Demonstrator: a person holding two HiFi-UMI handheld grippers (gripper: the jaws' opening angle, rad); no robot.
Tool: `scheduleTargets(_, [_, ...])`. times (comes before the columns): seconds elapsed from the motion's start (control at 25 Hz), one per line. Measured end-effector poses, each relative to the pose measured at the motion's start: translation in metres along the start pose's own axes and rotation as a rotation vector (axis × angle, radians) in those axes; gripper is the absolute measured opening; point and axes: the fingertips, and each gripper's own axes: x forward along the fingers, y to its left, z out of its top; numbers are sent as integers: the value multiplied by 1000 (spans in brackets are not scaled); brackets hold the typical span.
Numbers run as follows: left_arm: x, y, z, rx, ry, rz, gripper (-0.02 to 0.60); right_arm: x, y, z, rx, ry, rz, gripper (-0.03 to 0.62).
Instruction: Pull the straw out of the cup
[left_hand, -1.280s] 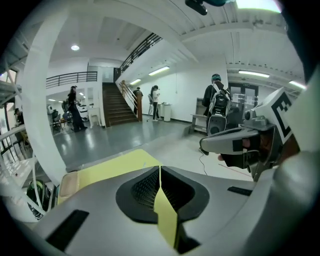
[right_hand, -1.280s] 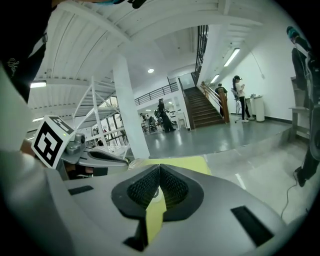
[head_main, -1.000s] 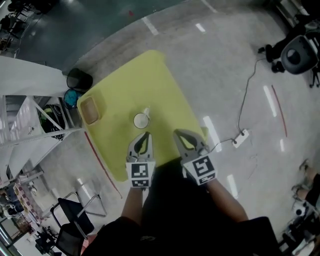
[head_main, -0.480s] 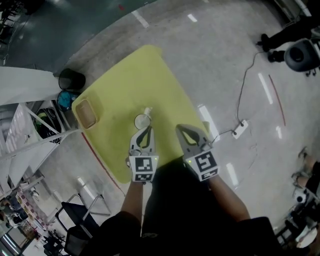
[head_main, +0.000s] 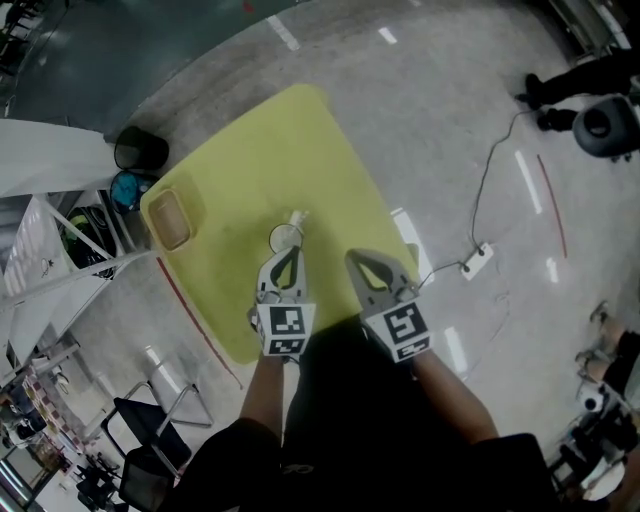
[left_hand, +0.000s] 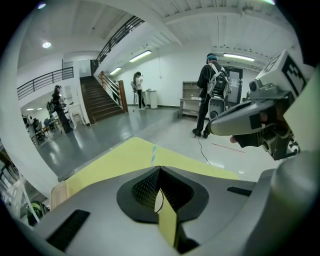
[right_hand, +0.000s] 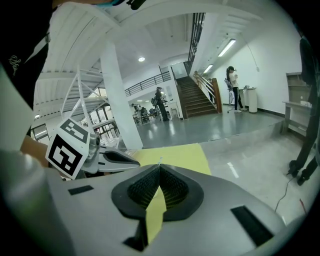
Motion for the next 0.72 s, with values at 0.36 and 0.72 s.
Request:
scheduleTargets(0.36, [19,9,-12,18,75,0,43,3,-11,-5,17,6,-25,16])
scheduleTargets(0.72, [37,13,-15,66,138,-23,44,6,-19,-12,38,17,-48,15])
